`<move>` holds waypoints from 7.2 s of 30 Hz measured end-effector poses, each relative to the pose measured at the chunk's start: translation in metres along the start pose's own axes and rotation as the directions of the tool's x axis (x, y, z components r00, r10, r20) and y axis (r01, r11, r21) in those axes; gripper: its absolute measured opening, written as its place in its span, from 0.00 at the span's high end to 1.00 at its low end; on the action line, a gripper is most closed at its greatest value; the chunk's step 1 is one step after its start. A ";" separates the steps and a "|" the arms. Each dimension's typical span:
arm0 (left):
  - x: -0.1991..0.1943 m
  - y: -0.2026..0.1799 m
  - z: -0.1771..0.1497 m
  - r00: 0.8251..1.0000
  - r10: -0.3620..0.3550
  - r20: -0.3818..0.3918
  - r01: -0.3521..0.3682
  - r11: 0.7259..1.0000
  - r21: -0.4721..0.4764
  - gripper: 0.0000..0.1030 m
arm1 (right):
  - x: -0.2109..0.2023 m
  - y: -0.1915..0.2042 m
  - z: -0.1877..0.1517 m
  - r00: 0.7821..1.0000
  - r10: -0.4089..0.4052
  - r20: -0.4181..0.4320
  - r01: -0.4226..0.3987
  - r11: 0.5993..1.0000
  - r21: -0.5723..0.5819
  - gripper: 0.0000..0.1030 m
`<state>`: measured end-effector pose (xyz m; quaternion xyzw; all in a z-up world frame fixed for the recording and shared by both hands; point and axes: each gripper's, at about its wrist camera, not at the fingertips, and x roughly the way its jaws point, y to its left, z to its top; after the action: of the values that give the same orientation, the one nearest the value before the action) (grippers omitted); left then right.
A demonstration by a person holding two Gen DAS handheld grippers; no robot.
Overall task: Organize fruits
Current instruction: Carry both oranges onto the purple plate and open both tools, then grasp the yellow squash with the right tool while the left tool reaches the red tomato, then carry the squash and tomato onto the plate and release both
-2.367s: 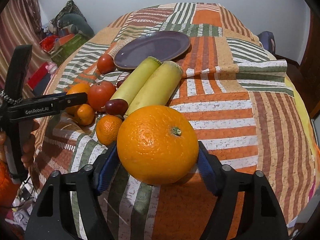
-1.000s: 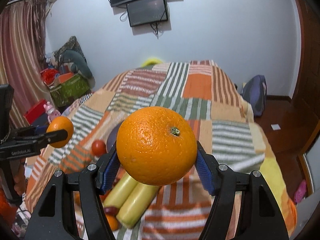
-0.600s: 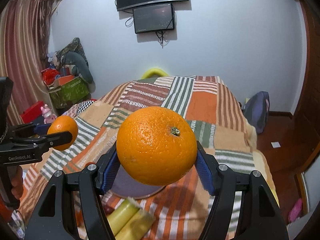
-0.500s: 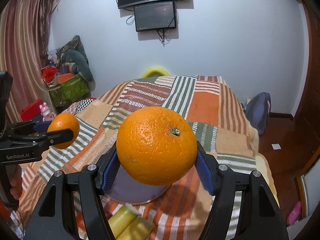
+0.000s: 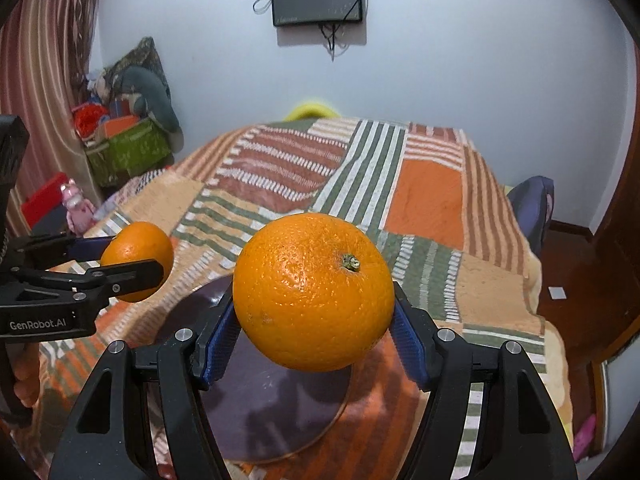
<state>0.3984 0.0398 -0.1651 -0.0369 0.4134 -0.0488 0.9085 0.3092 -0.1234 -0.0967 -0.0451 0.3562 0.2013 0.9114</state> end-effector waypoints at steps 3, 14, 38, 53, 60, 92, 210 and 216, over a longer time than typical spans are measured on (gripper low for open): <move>0.017 0.002 0.000 1.000 -0.003 -0.026 0.002 1.000 -0.005 0.37 | 0.012 0.000 -0.002 1.000 0.006 -0.028 -0.006 1.000 -0.006 0.36; 0.066 0.006 -0.004 0.991 -0.023 -0.130 0.019 0.999 -0.030 0.37 | 0.053 -0.001 -0.011 0.992 0.014 -0.125 -0.019 0.999 -0.042 0.36; 0.027 -0.005 -0.006 0.998 0.027 -0.053 -0.024 0.999 0.039 0.24 | 0.056 0.011 -0.026 0.978 0.002 -0.210 -0.024 0.995 -0.102 0.15; -0.072 -0.006 -0.041 1.000 0.025 0.013 -0.025 0.999 0.047 0.21 | -0.048 0.013 -0.031 0.994 -0.034 -0.105 0.027 0.997 -0.066 0.11; -0.105 -0.015 -0.077 1.000 0.008 0.005 -0.008 0.997 0.074 0.18 | -0.086 0.027 -0.063 0.993 -0.041 -0.114 0.032 0.997 -0.077 0.09; -0.075 -0.034 -0.184 0.977 -0.040 -0.208 0.059 0.995 0.086 0.18 | -0.095 0.028 -0.159 0.964 0.014 -0.266 -0.004 0.999 0.039 0.14; 0.039 -0.003 -0.061 0.988 -0.048 -0.147 0.047 0.999 -0.007 0.53 | 0.036 0.047 -0.049 0.961 0.133 -0.242 -0.184 0.962 -0.201 0.67; 0.040 -0.002 -0.062 0.988 -0.046 -0.148 0.045 0.999 -0.009 0.53 | 0.038 0.047 -0.048 0.960 0.133 -0.246 -0.180 0.967 -0.178 0.67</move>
<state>0.3778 0.0310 -0.2356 -0.0452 0.4787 -0.0708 0.8739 0.2852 -0.0790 -0.1546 -0.1307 0.4407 0.3011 0.8355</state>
